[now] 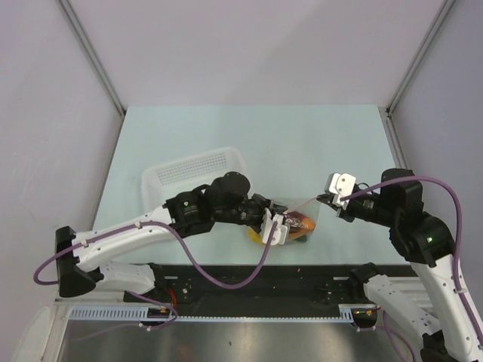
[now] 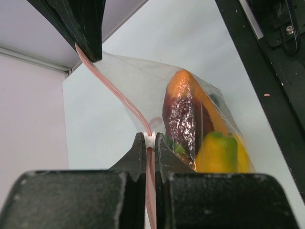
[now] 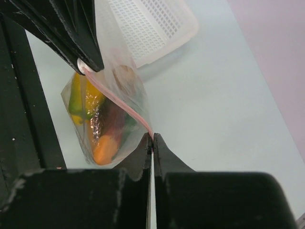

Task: Place the food in the zip-top bag and seal the zipper
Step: Zip the zipper food storage bag at the center of the board.

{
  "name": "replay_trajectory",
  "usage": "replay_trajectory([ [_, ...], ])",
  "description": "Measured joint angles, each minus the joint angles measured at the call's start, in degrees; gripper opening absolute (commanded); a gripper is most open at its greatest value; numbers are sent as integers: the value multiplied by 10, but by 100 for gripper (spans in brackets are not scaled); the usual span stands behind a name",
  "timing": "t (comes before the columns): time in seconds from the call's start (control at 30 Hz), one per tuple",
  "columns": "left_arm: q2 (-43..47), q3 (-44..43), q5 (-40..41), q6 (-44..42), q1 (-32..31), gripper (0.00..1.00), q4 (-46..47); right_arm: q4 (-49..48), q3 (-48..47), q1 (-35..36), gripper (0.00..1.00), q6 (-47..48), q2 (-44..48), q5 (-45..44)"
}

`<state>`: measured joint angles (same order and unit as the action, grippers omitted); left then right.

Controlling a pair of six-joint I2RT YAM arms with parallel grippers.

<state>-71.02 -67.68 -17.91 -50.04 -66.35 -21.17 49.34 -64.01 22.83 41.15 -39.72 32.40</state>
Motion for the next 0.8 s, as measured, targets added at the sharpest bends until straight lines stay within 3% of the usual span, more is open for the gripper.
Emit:
replay_trajectory([
  [0.8, 106, 83, 11, -11, 45, 0, -74, -4, 3, -99, 0, 30, -7, 55],
])
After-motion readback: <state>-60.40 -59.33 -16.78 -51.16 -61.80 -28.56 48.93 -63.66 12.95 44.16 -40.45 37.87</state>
